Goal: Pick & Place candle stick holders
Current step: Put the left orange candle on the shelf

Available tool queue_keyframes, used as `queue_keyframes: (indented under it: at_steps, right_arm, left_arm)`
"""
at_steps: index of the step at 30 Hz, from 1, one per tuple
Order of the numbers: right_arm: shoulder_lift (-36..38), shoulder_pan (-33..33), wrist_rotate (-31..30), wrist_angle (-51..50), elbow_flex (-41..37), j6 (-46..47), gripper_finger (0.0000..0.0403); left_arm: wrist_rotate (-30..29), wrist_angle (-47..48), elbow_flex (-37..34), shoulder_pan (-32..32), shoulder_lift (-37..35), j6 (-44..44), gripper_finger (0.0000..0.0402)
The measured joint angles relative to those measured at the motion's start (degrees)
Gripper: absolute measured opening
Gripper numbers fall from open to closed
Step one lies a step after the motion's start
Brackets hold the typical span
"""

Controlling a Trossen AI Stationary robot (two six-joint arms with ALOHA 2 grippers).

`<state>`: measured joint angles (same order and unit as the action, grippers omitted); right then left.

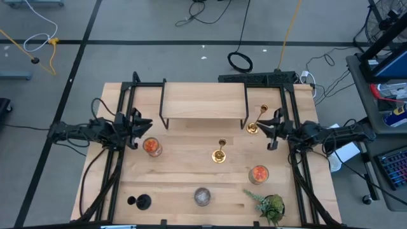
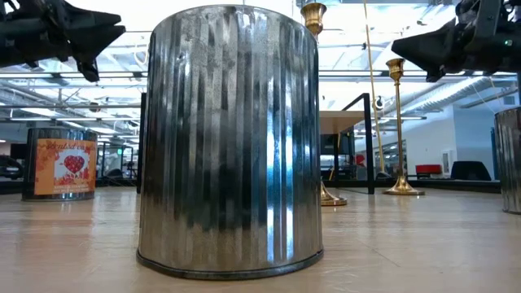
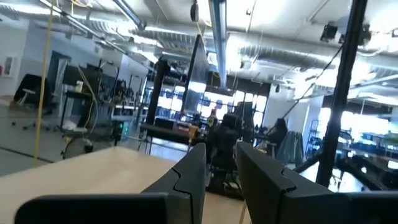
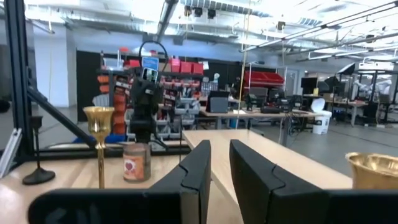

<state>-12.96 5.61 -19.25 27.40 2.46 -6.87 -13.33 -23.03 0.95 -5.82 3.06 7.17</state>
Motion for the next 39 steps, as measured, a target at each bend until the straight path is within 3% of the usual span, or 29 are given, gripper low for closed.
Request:
queue_keyframes:
  at_steps: [5,13,28,39]
  right_arm:
    - [-1.09,0.00,-0.13,1.59,0.00,-3.52,0.0055]
    - [-2.63,0.00,-0.31,10.11,0.00,-8.43,0.0055]
    - [-5.51,0.00,-0.24,10.55,0.00,-7.98,0.0055]
    - [-7.59,0.00,-0.17,10.54,0.00,-5.79,0.0055]
  left_arm:
    - [-0.10,0.51,-0.02,0.00,0.96,-2.77,0.0092]
    - [0.12,2.57,3.36,0.00,4.21,1.73,0.0093]
    - [-1.69,44.50,33.48,0.00,20.88,2.14,0.0093]
    - [-0.18,70.44,36.24,0.00,28.09,19.56,0.0093]
